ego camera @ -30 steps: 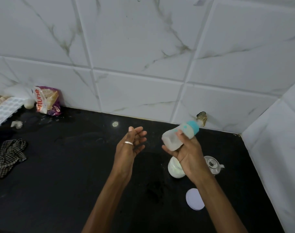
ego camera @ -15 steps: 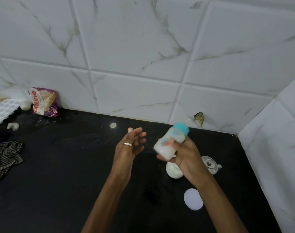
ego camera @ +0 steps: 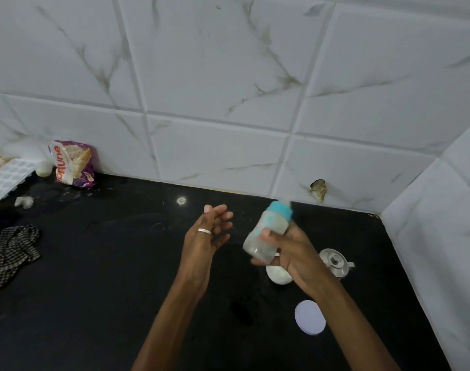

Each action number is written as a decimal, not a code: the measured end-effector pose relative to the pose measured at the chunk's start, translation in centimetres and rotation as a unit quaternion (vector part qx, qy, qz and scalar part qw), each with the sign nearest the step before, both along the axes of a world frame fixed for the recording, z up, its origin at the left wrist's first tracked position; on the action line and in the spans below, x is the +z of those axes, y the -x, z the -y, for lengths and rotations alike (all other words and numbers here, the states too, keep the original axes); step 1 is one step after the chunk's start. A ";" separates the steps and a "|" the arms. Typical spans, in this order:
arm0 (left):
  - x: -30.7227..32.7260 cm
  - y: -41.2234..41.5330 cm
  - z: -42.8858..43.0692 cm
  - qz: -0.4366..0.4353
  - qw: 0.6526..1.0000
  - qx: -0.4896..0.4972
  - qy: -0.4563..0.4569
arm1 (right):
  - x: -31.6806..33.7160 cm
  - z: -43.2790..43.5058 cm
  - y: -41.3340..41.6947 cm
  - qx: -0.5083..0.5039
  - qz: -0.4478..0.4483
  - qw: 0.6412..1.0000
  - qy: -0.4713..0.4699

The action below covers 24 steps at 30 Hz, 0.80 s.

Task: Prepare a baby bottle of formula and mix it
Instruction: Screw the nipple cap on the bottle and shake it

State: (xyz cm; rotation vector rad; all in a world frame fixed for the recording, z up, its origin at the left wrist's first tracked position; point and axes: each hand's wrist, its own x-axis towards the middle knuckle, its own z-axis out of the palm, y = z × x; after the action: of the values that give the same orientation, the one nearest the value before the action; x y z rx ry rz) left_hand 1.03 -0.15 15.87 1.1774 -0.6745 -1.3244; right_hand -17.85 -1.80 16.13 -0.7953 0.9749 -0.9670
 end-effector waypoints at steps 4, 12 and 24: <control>0.2 0.1 0.0 -0.003 1.000 -0.005 0.005 | 0.1 0.5 0.0 -0.079 0.070 0.994 -0.001; 0.1 0.0 0.2 -0.006 1.000 -0.009 0.005 | -0.1 0.3 -0.3 -0.019 0.018 1.000 -0.004; -0.1 0.0 0.3 -0.007 1.000 -0.004 0.003 | -0.4 0.5 -0.8 -0.109 0.108 0.988 -0.014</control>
State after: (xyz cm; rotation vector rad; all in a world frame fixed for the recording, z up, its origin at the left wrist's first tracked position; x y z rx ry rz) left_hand 1.01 -0.40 15.79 1.1621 -0.6731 -1.3352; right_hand -17.08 -2.28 15.69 -0.5537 0.8969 -1.1994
